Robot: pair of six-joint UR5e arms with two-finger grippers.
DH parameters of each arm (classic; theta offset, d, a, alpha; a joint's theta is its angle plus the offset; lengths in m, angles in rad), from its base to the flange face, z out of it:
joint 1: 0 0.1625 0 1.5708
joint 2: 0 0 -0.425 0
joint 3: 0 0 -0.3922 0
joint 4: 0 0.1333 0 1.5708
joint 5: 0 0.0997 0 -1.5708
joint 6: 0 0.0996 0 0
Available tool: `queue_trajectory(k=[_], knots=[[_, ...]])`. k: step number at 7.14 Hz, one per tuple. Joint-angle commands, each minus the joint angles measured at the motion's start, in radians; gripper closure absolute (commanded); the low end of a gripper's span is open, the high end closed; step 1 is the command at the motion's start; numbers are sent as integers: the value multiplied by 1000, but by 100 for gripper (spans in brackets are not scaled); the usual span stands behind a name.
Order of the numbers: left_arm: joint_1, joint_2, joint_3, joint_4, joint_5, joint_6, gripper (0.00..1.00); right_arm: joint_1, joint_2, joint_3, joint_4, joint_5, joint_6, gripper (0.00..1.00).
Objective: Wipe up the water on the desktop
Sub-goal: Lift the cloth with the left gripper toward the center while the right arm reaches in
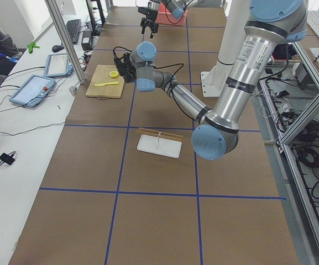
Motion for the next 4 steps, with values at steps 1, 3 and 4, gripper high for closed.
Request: queue_trajectory(k=[1,3,4], knots=[[3,-9,-1,21,14,-17,100,-46,12,1,12,-52,7,1],[18,-44,2,63,11,-147,100,-138,62,-5,86,-200,75,1],[29,-63,-1,78,9,-214,100,-199,79,-5,86,-281,80,1]])
